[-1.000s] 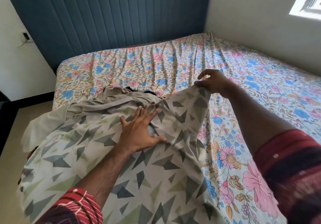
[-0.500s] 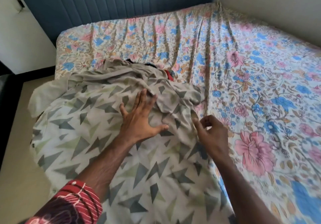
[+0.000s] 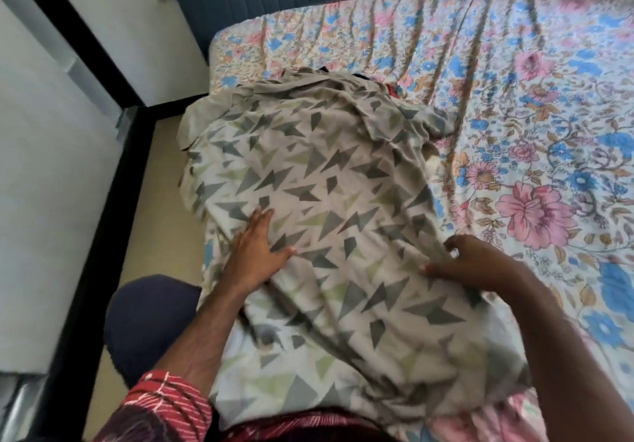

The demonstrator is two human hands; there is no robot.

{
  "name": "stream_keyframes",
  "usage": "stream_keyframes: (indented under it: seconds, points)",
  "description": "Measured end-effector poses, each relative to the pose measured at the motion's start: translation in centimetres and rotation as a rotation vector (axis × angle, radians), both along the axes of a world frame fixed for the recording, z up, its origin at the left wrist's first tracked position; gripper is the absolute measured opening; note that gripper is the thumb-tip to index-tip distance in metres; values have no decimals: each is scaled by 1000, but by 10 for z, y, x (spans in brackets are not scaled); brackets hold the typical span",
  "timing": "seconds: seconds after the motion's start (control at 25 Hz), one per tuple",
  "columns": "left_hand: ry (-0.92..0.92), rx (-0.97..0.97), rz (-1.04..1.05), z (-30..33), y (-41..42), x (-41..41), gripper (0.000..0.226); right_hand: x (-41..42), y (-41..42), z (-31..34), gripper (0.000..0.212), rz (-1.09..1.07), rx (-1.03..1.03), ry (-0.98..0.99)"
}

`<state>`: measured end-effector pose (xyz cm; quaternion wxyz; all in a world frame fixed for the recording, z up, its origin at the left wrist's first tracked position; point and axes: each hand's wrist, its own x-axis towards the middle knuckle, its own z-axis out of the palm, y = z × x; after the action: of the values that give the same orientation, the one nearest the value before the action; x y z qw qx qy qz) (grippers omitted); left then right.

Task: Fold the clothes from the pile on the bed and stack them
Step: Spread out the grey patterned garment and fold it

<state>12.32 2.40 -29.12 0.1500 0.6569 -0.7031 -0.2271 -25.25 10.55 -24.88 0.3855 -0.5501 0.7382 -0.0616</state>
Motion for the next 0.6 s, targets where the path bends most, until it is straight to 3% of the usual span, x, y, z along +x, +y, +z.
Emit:
stream_keyframes:
  seconds: [0.04,0.08,0.16,0.24,0.32,0.44,0.52,0.6]
  points:
    - [19,-38,88,5,10,10,90,-2,4,-4,90,29,25,33]
    - [27,-55,194,9,20,20,87,-3,9,-8,86,48,33,49]
    - [-19,23,399,19,41,40,89,-1,17,-8,56,62,-6,71]
    - [-57,197,516,23,61,57,97,-1,23,-4,43,21,-48,-37]
    - [47,308,597,22,74,72,93,-3,28,1,42,-28,-5,-193]
    - [184,347,602,17,66,96,54,-7,46,1,47,6,115,-209]
    - [281,379,574,9,59,96,37,-18,64,-12,53,-105,12,-292]
    - [242,392,542,6,59,88,24,-19,82,-21,42,-223,-133,-284]
